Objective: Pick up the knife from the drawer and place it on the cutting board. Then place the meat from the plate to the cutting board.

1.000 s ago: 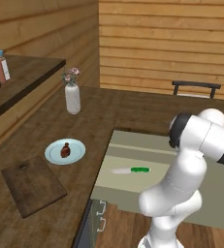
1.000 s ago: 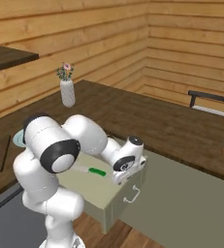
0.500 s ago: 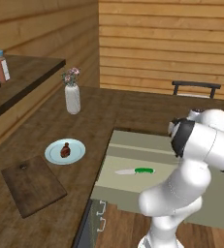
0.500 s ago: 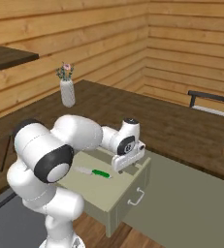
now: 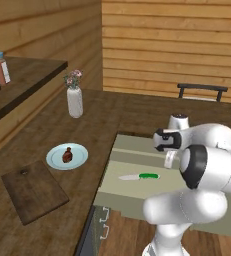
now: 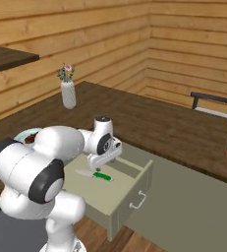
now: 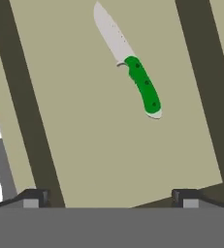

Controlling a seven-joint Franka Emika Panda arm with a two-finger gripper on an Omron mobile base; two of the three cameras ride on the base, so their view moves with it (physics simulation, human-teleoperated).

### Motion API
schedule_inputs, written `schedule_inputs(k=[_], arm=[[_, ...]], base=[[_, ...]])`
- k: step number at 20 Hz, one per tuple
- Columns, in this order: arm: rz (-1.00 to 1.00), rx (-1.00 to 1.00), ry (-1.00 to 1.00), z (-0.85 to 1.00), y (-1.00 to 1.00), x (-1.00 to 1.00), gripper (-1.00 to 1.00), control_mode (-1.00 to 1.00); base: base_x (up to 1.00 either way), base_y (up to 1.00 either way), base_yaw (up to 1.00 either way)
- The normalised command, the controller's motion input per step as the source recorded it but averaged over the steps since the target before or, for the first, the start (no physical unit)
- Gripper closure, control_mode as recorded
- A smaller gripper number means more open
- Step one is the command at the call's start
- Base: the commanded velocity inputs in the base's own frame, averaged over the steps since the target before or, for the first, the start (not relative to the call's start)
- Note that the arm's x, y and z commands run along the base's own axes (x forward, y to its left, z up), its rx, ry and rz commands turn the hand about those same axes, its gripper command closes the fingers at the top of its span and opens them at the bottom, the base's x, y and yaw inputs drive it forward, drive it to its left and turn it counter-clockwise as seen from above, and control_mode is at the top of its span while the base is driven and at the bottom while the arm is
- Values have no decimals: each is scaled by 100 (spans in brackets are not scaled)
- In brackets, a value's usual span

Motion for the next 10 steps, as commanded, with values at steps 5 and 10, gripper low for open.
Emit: schedule_inputs(k=[5,10], arm=[[9,4,2,-25,34,47,-100,-100],[0,0,5,-43,37,27,-100,-100]], base=[[0,0,0],[0,0,0]])
